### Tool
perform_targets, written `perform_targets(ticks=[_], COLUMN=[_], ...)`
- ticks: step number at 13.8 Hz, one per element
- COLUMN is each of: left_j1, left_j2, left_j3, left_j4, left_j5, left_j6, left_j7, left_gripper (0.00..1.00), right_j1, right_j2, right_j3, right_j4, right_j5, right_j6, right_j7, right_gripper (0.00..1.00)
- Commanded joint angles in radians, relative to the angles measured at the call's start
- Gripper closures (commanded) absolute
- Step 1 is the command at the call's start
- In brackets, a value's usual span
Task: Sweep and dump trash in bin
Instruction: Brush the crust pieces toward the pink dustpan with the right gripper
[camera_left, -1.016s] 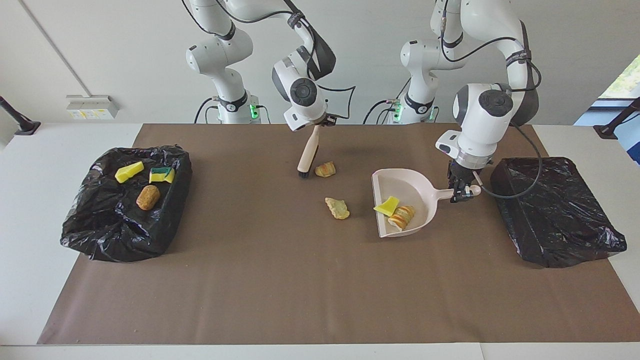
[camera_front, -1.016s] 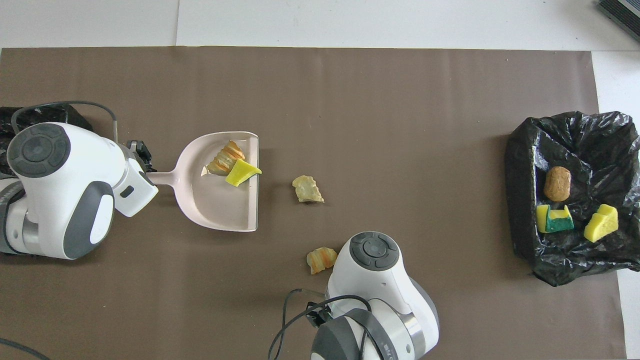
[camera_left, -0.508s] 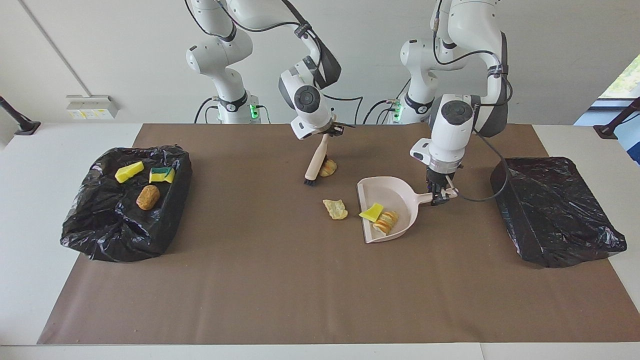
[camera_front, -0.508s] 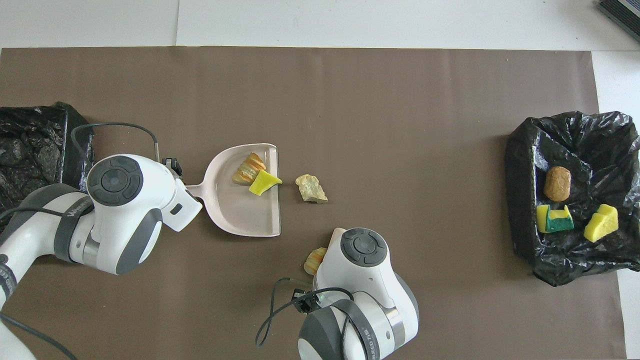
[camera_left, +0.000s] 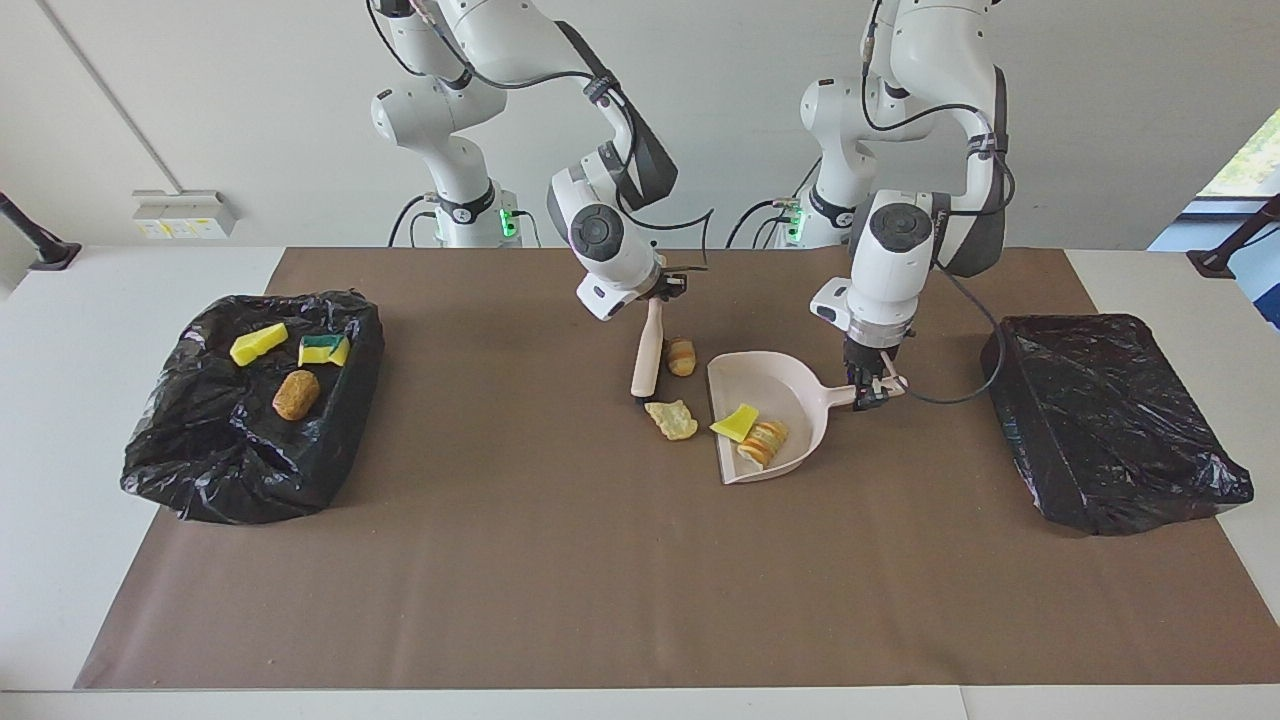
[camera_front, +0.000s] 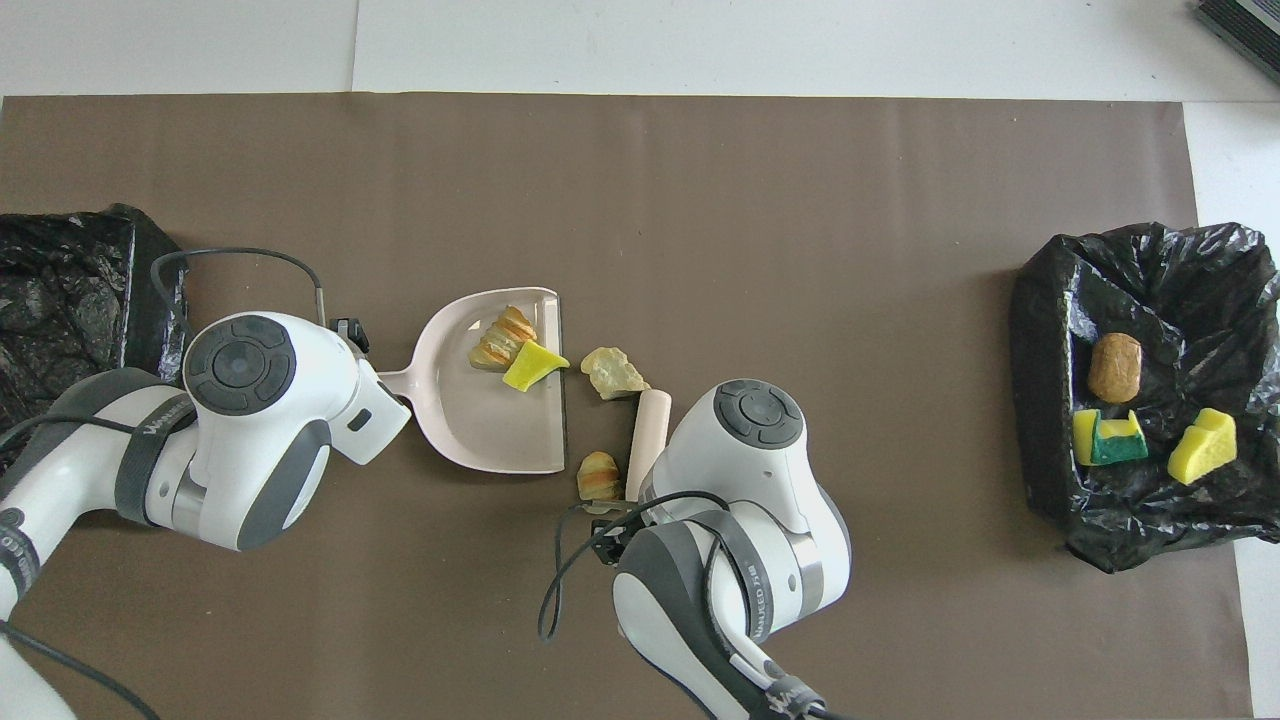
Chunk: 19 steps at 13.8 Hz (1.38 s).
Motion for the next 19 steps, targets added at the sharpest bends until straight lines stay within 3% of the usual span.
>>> perform_targets(ticks=[1, 4, 7, 10, 14, 19], left_j1=[0.001, 0.002, 0.004, 0.004, 0.002, 0.007], left_j2=[-0.008, -0.008, -0.006, -0.006, -0.006, -0.005], left_j3=[0.009, 0.009, 0.009, 0.009, 0.009, 0.009], left_j4=[-0.025, -0.025, -0.025, -0.027, -0.025, -0.025], left_j5=[0.016, 0.016, 0.016, 0.016, 0.016, 0.016], left_j6=[0.043, 0.043, 0.045, 0.045, 0.045, 0.055], left_j7=[-0.02, -0.021, -0.021, -0.021, -0.03, -0.03], left_gripper=[1.0, 1.0, 1.0, 1.0, 1.0, 1.0], right_j1=[-0.003, 0.003, 0.055, 0.084, 0.139, 0.126], right_j2=[0.044, -0.03, -0.088, -0.101, -0.036, 0.008], right_j3=[0.008, 0.005, 0.008, 0.01, 0.01, 0.01], right_j4=[0.116, 0.114, 0.046, -0.046, -0.048, -0.013], right_j5=[0.016, -0.11, -0.125, -0.012, 0.078, 0.085], right_j6=[-0.085, -0.214, -0.285, -0.158, 0.025, 0.174], right_j7=[-0.015, 0.197, 0.387, 0.434, 0.454, 0.22], right_gripper=[1.0, 1.0, 1.0, 1.0, 1.0, 1.0])
